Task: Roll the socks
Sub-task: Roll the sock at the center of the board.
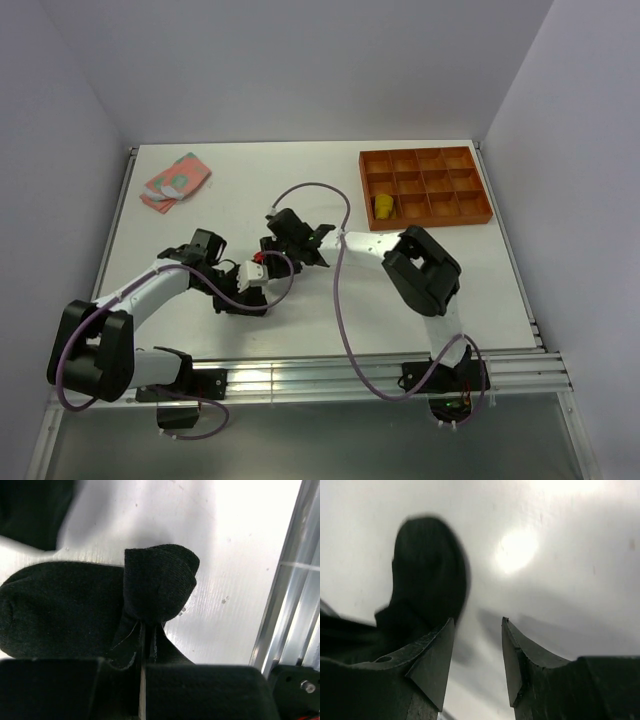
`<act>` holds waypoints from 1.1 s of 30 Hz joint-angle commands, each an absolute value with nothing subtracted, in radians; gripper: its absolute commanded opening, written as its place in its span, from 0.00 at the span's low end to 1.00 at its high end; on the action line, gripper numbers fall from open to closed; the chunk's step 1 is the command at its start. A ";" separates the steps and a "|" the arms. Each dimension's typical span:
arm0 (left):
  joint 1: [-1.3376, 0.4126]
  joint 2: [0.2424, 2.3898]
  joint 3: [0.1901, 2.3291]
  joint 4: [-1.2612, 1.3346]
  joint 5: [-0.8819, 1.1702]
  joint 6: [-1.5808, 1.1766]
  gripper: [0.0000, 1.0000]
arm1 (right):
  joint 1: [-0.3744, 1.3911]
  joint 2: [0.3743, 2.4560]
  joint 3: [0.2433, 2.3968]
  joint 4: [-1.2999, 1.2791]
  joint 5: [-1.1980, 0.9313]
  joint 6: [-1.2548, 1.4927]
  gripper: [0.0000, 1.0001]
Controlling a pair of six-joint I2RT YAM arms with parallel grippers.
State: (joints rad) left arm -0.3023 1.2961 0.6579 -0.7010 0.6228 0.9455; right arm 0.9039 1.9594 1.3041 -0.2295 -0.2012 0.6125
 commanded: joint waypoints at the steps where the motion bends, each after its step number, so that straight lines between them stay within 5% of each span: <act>1: -0.293 1.290 0.687 -0.707 0.715 0.919 0.00 | 0.899 2.039 1.435 -0.218 -0.147 0.583 0.50; 7: -0.261 1.399 0.767 -0.831 0.782 1.032 0.00 | 0.897 2.102 1.476 -0.187 -0.138 0.606 0.51; 17: -0.167 1.603 0.909 -1.025 0.857 1.160 0.00 | 0.894 1.885 1.145 -0.040 -0.003 0.724 0.51; 33: -0.293 1.542 0.841 -0.292 0.861 0.306 0.00 | 0.894 1.496 0.815 -0.043 0.166 0.707 0.51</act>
